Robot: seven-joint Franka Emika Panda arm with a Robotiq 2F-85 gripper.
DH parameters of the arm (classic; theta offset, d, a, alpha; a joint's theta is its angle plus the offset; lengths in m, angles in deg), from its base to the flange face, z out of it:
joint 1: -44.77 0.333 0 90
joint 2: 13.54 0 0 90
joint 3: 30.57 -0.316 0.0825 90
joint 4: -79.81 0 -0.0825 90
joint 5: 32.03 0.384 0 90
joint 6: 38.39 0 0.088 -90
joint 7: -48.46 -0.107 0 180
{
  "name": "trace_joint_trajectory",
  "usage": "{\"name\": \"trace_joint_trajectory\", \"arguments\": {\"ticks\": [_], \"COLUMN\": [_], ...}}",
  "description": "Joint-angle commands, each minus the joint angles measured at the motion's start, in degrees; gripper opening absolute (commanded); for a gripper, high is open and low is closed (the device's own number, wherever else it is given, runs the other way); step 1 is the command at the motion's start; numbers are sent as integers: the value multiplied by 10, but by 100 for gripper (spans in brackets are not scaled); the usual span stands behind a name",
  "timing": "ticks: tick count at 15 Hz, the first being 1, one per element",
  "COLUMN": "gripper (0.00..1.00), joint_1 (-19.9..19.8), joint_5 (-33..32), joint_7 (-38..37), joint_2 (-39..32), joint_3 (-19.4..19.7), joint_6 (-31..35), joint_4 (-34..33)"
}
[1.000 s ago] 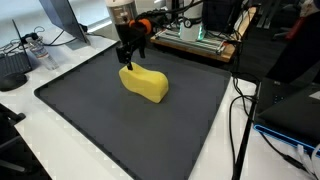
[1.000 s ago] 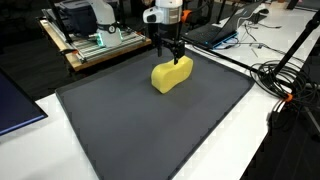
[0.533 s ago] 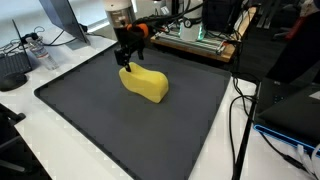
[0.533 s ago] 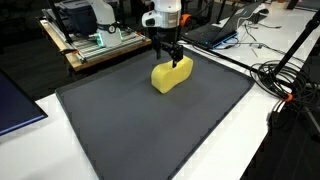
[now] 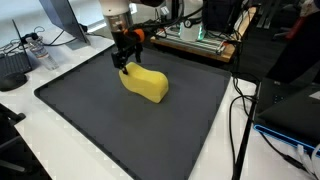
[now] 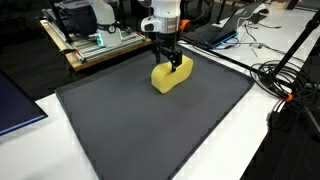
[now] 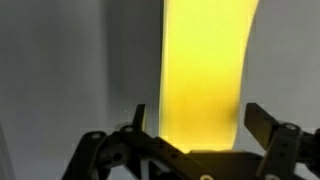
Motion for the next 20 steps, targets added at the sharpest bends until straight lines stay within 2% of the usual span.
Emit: {"name": "trace_joint_trajectory", "arguments": {"ticks": [1, 19, 20], "gripper": [100, 100, 75], "joint_1": [4, 22, 24], "joint_5": [-20, -22, -22], "joint_7": [-22, -29, -34], "joint_2": [-17, -78, -80], "joint_3": [9, 17, 18], "joint_6": [8, 43, 46], "joint_4": [-11, -22, -22]}}
